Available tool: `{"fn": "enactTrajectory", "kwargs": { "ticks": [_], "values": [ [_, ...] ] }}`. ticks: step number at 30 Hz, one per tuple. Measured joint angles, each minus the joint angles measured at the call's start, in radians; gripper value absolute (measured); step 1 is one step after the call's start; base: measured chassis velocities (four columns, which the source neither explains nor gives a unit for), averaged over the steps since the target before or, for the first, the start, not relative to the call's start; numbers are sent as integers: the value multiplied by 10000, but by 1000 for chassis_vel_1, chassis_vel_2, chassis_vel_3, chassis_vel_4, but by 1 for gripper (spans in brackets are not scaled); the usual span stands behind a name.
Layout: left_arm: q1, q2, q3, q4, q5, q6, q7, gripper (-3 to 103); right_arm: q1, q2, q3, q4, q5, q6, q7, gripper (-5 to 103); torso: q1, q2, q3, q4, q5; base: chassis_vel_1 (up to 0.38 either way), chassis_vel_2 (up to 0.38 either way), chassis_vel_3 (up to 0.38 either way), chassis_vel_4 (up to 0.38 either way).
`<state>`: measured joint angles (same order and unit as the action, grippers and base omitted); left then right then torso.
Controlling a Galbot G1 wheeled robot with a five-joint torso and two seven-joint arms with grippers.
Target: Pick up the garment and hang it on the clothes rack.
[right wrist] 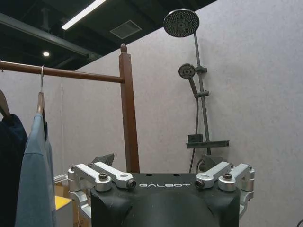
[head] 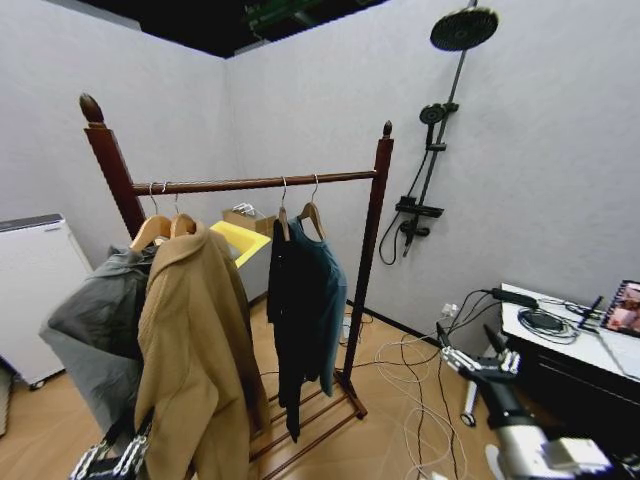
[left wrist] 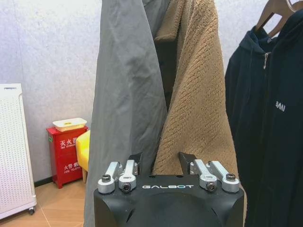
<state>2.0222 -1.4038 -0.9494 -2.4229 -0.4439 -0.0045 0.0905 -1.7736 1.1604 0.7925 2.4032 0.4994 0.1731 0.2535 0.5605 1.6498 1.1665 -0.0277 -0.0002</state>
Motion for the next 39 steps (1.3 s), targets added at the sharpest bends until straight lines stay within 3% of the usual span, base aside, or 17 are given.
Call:
{"fn": "enactTrajectory", "kwargs": {
  "ticks": [39],
  "values": [
    [0,0,0,0,0,0,-3,46,81,-30,-146,-6,-41,-115,13,100,1,-1,1,-2,3,-16,-15,-12,-17]
  ]
}}
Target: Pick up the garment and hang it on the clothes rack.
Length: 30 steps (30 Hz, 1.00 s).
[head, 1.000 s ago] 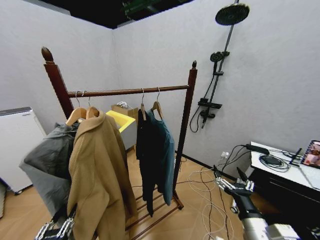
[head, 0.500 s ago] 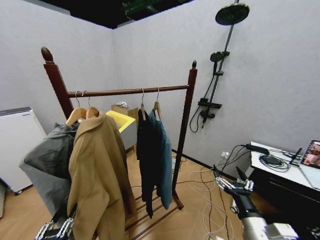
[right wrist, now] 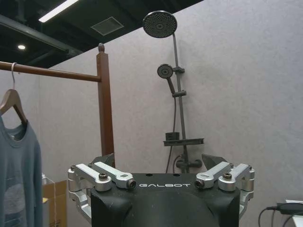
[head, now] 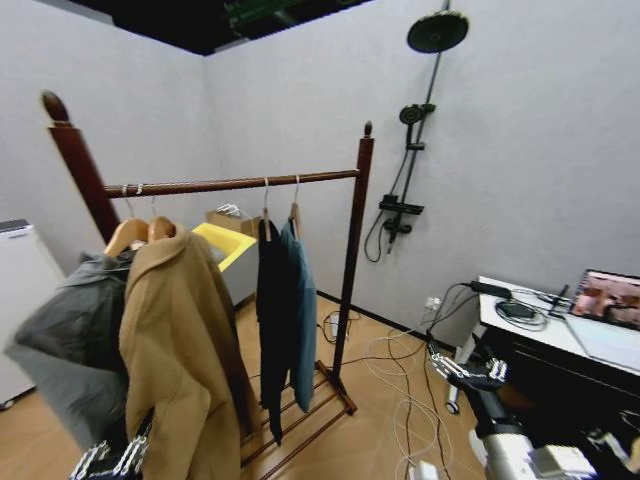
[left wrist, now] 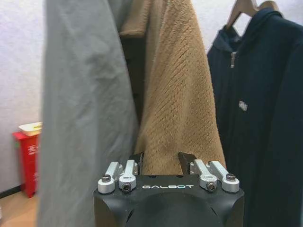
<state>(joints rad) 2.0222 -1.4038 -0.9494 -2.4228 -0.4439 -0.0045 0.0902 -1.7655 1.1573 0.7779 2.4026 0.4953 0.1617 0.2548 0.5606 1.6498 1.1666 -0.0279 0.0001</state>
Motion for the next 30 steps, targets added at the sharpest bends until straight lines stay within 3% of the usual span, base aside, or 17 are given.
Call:
{"fn": "enactTrajectory", "kwargs": {
  "ticks": [30],
  "values": [
    [0,0,0,0,0,0,1,46,5,-2,-1,-4,2,-1,-4,100,0,1,-1,0,0,-123,-118,-119,-117]
  ]
}}
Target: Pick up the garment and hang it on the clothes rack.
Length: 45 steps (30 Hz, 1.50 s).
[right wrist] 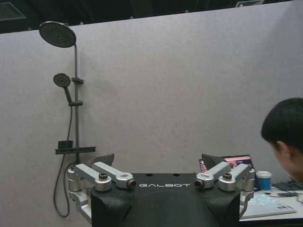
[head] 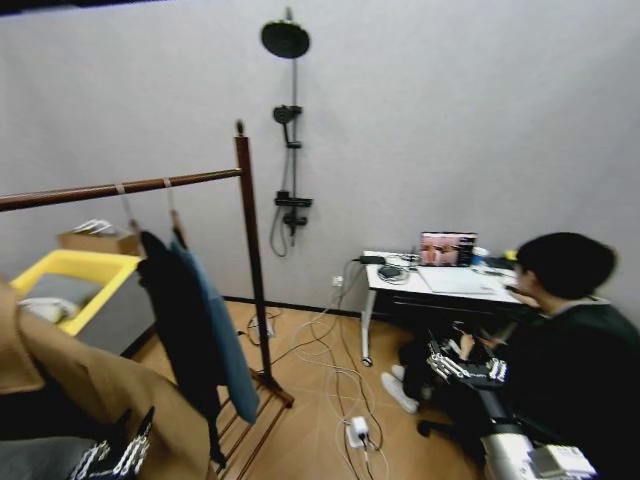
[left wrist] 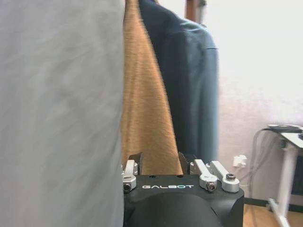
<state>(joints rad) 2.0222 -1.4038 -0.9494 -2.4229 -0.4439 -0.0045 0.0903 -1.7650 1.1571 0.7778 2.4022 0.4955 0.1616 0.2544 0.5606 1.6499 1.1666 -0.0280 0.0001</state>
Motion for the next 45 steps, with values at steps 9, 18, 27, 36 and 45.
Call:
{"fn": "enactTrajectory", "kwargs": {
  "ticks": [9,18,27,36,45],
  "values": [
    [0,0,0,0,0,0,0,46,0,0,0,0,0,0,0,100,1,-1,0,0,-2,-119,-131,-126,-124],
    [0,0,1,0,0,0,3,46,-1,0,0,-1,0,0,0,100,0,0,0,-3,2,-102,-103,-105,-100],
    [0,0,0,0,0,0,2,46,1,0,0,-1,0,0,0,100,2,-1,1,3,-1,-8,-3,-3,-3],
    [0,0,0,0,0,0,2,46,1,0,0,-1,0,0,-1,100,3,-2,1,1,-2,89,-94,-88,82],
    [-1,0,0,0,0,0,-2,46,0,-1,-1,-1,1,0,-1,100,0,-2,1,5,-1,214,-223,-223,217]
  ]
}}
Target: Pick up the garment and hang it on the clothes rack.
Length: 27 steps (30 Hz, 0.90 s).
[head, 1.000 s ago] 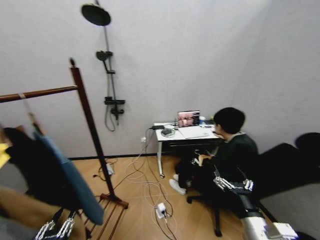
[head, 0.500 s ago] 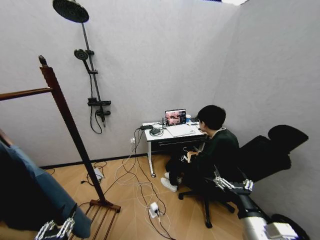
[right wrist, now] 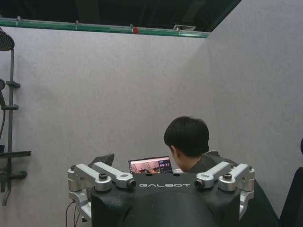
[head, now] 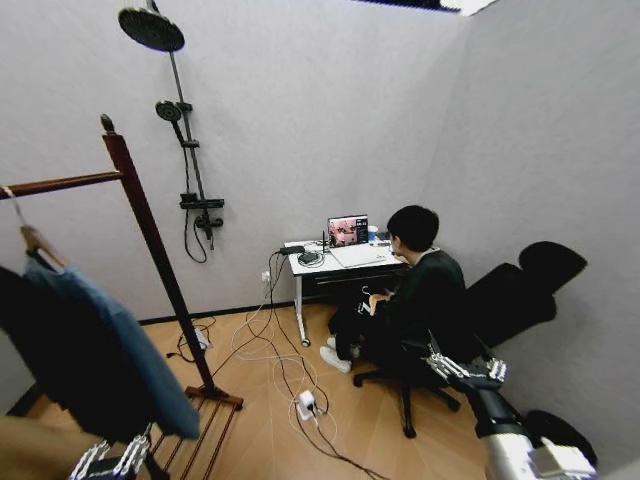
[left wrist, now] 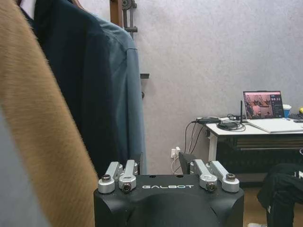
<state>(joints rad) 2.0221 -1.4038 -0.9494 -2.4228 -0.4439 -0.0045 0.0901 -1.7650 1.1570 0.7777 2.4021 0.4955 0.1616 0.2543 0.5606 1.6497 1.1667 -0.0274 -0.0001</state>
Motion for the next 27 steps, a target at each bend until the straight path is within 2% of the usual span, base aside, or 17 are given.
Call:
{"fn": "enactTrajectory", "kwargs": {
  "ticks": [4,7,10,11,13,14,16,18,19,20,21,22,24,25,27],
  "values": [
    [0,0,0,0,0,0,6,46,0,0,1,-1,0,1,0,100,0,1,-1,-8,6,282,-257,-280,263],
    [0,0,-1,0,0,0,-1,46,0,0,0,0,0,0,-1,100,0,0,0,-2,-6,332,-323,-311,331],
    [1,-1,0,-1,0,0,5,46,0,0,0,-1,0,0,0,100,-2,1,-1,-4,13,380,-341,-327,360],
    [0,0,0,0,0,0,3,46,0,0,0,0,0,1,0,100,-2,1,-1,-6,-6,363,-385,-396,372],
    [0,-1,0,1,0,0,-2,46,-2,0,0,0,0,1,-2,100,-3,3,-2,-1,-9,348,-385,-383,373],
    [1,-1,0,0,0,0,4,46,-2,0,0,-1,0,1,0,100,-5,4,-3,-8,9,379,-347,-369,352],
    [1,-1,0,0,0,0,3,46,-1,0,0,-1,0,1,0,100,-4,3,-1,-2,14,379,-390,-416,352],
    [1,0,0,1,0,0,-2,46,-1,0,0,0,0,1,-4,100,-3,3,-2,-1,-14,363,-378,-354,390],
    [0,0,0,0,0,0,1,46,-2,0,1,0,0,1,-1,100,-7,6,-5,-8,-1,350,-366,-323,331],
    [0,0,0,0,0,0,1,46,-2,0,1,0,0,1,-1,100,-7,6,-5,-8,-1,350,-366,-323,331],
    [2,-1,0,-1,0,0,7,46,-2,0,0,-1,0,1,1,100,-6,5,-2,-3,19,357,-327,-323,373],
    [0,0,1,0,0,0,2,46,1,0,0,0,0,1,-1,100,3,-1,2,-4,-11,317,-387,-391,343],
    [1,0,0,2,0,0,0,46,0,0,0,1,0,1,-1,100,0,1,-1,-3,-15,317,-357,-344,343],
    [1,-1,0,0,0,0,4,46,0,0,1,0,0,1,0,100,-7,6,-4,-6,14,300,-326,-316,301],
    [1,-1,0,0,0,0,4,46,-4,0,1,-1,1,1,1,100,-7,6,-3,-7,16,286,-302,-316,301]
  ]
}}
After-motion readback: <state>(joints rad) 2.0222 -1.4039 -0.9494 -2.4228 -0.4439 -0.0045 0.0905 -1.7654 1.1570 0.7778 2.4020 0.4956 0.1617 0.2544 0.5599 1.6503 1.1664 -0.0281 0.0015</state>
